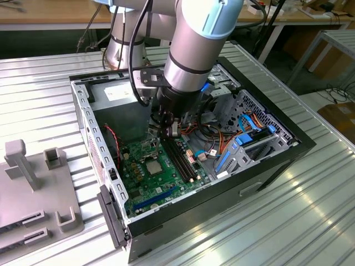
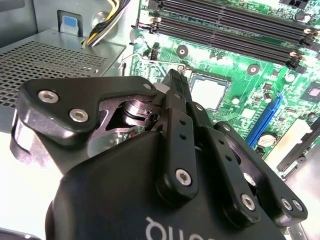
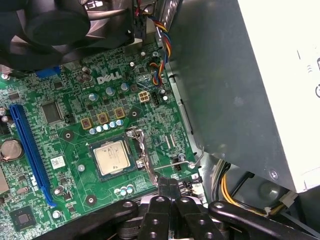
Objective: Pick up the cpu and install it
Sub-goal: 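Close the cpu cover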
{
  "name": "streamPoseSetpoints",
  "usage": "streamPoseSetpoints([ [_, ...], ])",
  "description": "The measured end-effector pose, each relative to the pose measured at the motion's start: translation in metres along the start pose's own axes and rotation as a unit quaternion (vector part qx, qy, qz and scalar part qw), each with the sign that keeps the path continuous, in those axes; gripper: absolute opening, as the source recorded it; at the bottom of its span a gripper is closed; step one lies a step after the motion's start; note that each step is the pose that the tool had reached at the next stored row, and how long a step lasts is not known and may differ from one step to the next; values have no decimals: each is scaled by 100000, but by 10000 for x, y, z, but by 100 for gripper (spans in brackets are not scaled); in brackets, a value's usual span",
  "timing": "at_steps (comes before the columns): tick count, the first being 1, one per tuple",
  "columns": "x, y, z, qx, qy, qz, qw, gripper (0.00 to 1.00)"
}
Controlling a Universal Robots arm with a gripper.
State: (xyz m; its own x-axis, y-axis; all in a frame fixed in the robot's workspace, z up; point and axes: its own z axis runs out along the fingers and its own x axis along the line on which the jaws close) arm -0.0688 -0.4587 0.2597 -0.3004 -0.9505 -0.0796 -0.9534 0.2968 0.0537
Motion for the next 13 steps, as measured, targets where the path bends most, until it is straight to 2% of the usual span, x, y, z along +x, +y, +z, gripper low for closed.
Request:
streamPoseSetpoints([
  [13, 29, -9, -3, 0, 4, -2, 100000, 11],
])
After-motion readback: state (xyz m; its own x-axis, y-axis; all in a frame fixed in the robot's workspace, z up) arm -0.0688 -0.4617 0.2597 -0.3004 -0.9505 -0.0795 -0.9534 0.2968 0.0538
